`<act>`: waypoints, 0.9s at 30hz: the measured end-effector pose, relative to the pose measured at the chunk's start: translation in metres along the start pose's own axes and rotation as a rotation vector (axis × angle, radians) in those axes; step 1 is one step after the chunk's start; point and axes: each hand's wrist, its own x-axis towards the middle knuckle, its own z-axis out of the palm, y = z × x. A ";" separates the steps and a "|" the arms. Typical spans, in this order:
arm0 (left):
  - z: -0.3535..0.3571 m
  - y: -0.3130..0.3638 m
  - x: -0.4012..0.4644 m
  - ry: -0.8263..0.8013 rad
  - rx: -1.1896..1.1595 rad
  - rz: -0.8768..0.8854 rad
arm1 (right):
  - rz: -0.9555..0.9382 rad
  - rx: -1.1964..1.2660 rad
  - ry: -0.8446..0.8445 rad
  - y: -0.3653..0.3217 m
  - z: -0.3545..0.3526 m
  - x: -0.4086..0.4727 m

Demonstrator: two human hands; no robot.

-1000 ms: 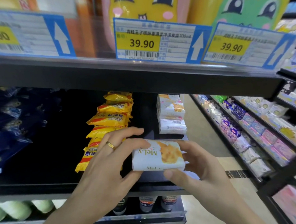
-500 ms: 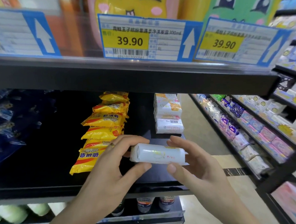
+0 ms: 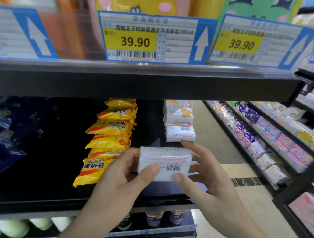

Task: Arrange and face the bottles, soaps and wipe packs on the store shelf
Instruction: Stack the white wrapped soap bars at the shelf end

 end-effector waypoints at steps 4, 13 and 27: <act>0.000 0.004 0.001 0.017 -0.061 -0.051 | -0.088 -0.125 -0.039 0.004 0.001 -0.003; -0.001 0.006 0.004 0.059 -0.073 -0.179 | -0.347 -0.432 0.010 0.014 0.005 0.000; -0.003 0.005 0.006 0.038 -0.205 -0.255 | -0.309 -0.207 0.086 0.009 0.005 0.002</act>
